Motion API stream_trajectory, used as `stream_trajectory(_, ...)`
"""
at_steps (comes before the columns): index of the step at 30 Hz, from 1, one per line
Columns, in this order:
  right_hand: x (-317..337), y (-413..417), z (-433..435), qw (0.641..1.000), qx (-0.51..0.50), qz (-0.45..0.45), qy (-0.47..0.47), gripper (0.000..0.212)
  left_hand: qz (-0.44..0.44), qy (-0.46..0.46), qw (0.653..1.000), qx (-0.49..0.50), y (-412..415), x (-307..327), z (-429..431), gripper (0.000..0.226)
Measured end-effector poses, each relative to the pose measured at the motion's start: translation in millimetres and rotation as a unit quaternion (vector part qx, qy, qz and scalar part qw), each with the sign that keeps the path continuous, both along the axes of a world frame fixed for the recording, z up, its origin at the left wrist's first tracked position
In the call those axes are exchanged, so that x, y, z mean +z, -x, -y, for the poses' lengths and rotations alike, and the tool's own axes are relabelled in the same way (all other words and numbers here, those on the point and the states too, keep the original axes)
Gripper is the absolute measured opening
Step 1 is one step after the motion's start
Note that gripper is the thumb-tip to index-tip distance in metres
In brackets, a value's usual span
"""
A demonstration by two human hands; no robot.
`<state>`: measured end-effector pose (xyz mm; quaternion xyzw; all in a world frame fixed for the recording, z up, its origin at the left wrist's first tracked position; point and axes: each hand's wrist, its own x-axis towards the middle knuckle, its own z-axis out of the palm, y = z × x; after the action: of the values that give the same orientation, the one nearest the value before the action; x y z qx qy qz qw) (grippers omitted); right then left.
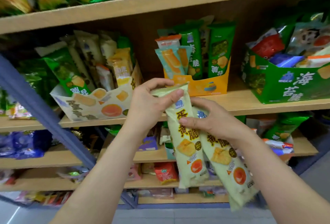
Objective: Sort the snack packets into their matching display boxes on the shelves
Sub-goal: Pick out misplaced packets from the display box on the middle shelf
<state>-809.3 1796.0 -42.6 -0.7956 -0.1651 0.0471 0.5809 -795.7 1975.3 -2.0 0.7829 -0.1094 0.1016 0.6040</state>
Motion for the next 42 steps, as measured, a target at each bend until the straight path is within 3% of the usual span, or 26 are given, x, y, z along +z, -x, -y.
stream_trajectory(4, 9, -7, -47, 0.996, 0.006, -0.003, -0.091, 0.036, -0.018, 0.022, 0.997, -0.071, 2, 19, -50, 0.023)
stream_trajectory(8, 14, -18, -87, 0.998, -0.023, 0.049, -0.012, 0.036, 0.051, -0.220, 0.972, -0.060, 0, 32, -99, 0.014)
stream_trajectory(9, 18, -20, -93, 0.999, -0.029, 0.045, -0.011, 0.036, 0.073, -0.235, 0.968, -0.043, 0, 37, -110, 0.014)
stream_trajectory(11, 33, -24, -98, 0.998, -0.020, 0.048, -0.044, 0.028, 0.130, -0.184, 0.974, 0.002, 5, 49, -132, 0.013)
stream_trajectory(14, 63, -30, -94, 0.982, -0.040, 0.110, -0.146, 0.036, 0.195, -0.014, 0.977, 0.084, 16, 70, -165, 0.013)
stream_trajectory(16, 86, -34, -93, 0.950, -0.102, 0.175, -0.238, 0.038, 0.225, 0.098, 0.962, 0.121, 20, 81, -184, 0.013)
stream_trajectory(18, 105, -40, -97, 0.907, -0.158, 0.249, -0.301, 0.027, 0.270, 0.130, 0.940, 0.163, 21, 87, -197, 0.012)
stream_trajectory(22, 128, -51, -120, 0.839, -0.230, 0.370, -0.325, 0.021, 0.328, 0.062, 0.917, 0.220, 15, 83, -209, 0.012)
stream_trajectory(25, 129, -60, -146, 0.813, -0.266, 0.407, -0.319, 0.021, 0.357, -0.008, 0.904, 0.235, 10, 79, -210, 0.018)
stream_trajectory(32, 132, -69, -161, 0.751, -0.323, 0.459, -0.348, 0.020, 0.431, -0.007, 0.861, 0.270, 3, 86, -228, 0.016)
stream_trajectory(35, 133, -73, -173, 0.738, -0.339, 0.498, -0.302, 0.018, 0.444, -0.008, 0.857, 0.261, 0, 86, -231, 0.016)
stream_trajectory(39, 124, -86, -184, 0.712, -0.386, 0.529, -0.254, 0.019, 0.493, 0.009, 0.827, 0.272, -8, 95, -250, 0.018)
stream_trajectory(42, 115, -93, -204, 0.705, -0.407, 0.534, -0.230, 0.021, 0.487, 0.006, 0.843, 0.229, -18, 100, -265, 0.017)
